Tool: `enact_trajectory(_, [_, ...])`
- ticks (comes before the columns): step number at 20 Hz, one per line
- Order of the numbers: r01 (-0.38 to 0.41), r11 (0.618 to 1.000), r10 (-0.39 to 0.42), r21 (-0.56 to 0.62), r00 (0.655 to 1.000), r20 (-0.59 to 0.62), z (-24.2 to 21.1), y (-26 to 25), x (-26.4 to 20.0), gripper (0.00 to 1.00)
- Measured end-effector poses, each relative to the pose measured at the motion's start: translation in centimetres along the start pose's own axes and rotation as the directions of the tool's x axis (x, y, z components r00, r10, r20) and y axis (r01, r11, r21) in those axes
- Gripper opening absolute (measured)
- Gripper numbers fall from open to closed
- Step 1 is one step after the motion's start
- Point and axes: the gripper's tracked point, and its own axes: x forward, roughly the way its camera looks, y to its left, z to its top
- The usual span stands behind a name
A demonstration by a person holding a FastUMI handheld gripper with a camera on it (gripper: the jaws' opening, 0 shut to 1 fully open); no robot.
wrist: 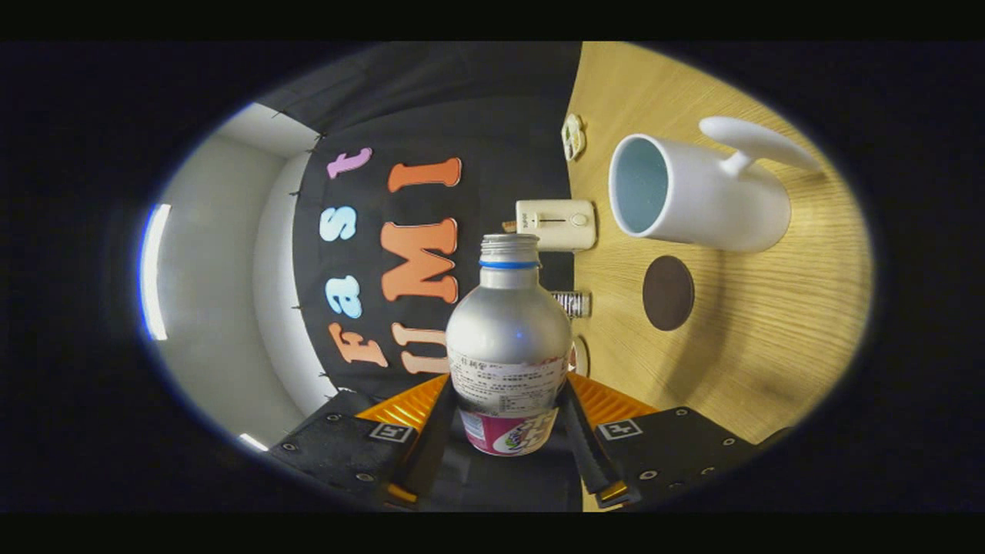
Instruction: Take the bottle from table, then pour the juice into the cup, finally place the bottle on the coaster
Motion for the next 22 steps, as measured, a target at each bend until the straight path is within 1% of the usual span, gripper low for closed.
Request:
enact_trajectory(5, [-0.01,0.995,0.008,0.099,1.0,0.022,0.6,0.3,-0.2,0.72])
enact_trajectory(8, [-0.018,0.99,0.013,0.143,0.999,0.035,1.0,0.3,0.4,0.72])
enact_trajectory(11, [-0.025,0.982,0.016,0.187,0.998,0.053,1.6,0.4,0.0,0.72])
enact_trajectory(16, [-0.046,0.973,0.033,0.226,0.998,0.062,2.4,1.4,-0.2,0.72])
enact_trajectory(22, [-0.048,0.967,0.029,0.25,0.997,0.077,3.1,1.3,-0.4,0.72])
